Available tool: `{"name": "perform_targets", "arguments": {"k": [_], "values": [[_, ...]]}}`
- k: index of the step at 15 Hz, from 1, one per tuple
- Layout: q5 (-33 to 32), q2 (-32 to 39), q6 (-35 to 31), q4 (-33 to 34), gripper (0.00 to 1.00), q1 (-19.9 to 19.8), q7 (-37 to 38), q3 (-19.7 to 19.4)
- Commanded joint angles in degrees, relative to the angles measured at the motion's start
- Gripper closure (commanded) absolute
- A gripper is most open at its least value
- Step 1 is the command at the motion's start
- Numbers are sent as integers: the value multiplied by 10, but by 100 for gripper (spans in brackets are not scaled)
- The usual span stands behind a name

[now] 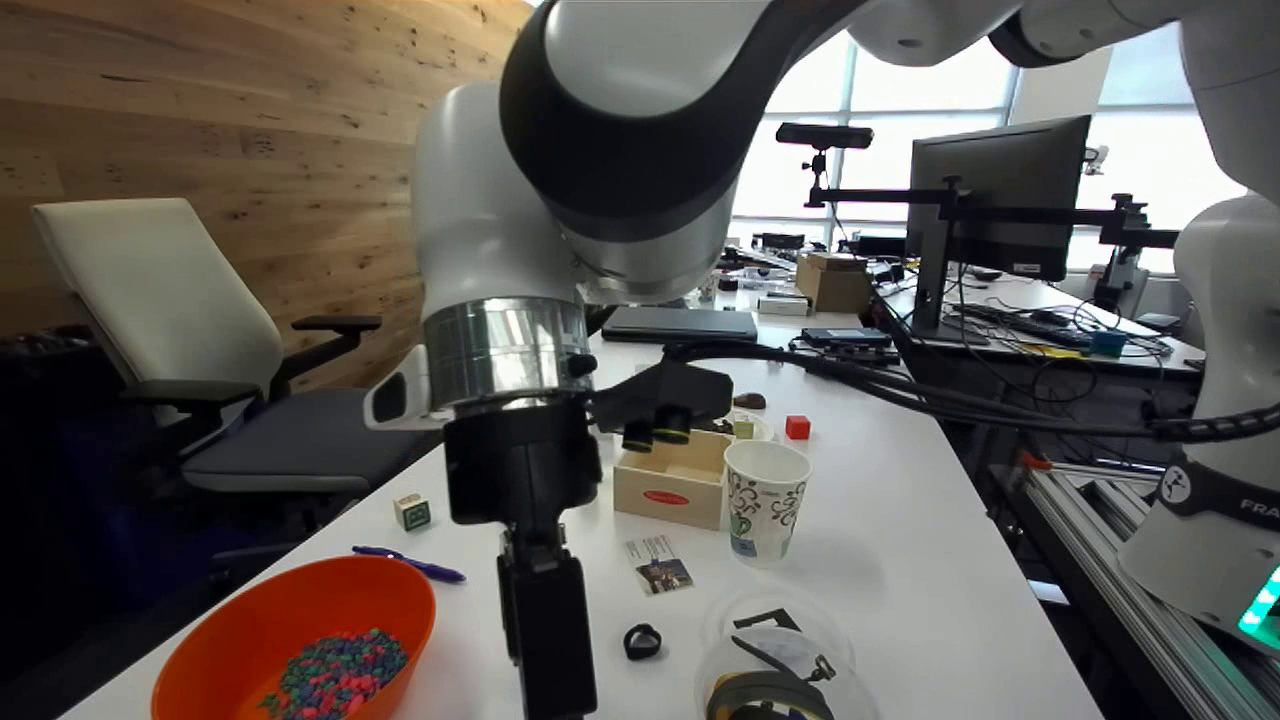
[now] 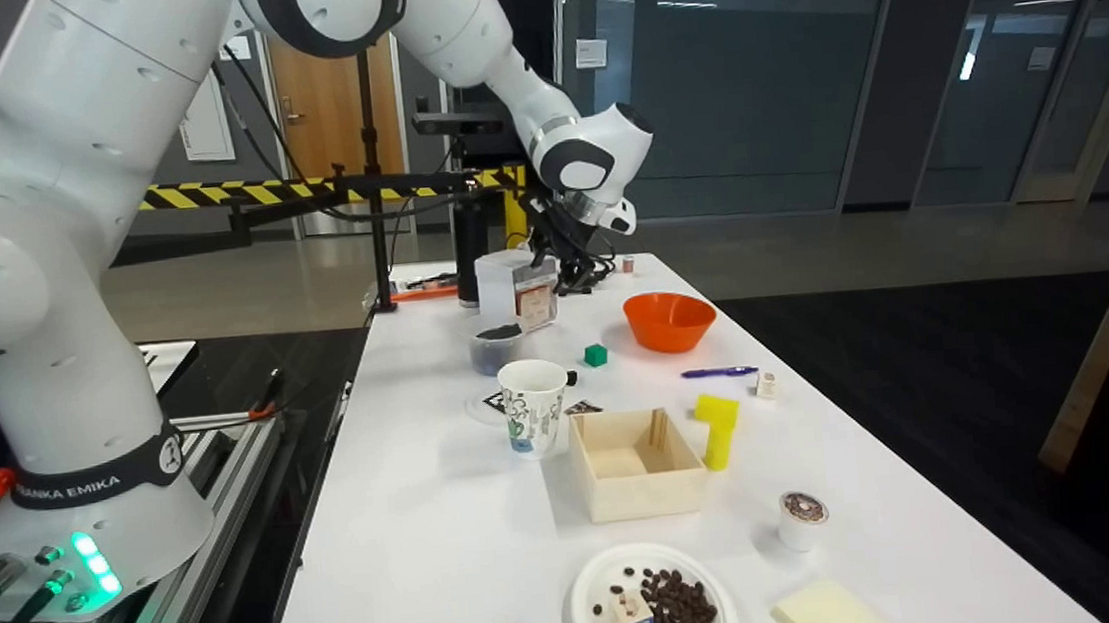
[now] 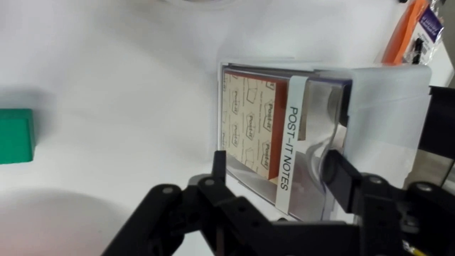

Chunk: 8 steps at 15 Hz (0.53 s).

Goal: Close the white object

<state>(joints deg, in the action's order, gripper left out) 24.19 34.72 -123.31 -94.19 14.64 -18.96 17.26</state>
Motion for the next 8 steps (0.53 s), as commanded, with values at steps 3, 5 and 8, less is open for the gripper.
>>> {"name": "perform_targets", "arguments": {"k": [3, 5, 8], "values": [[-17, -106, -94, -132, 0, 3, 77, -2], [-14, -128, -121, -164, 0, 2, 93, -1], [-21, -156, -147, -209, 0, 7, 145, -9]]}}
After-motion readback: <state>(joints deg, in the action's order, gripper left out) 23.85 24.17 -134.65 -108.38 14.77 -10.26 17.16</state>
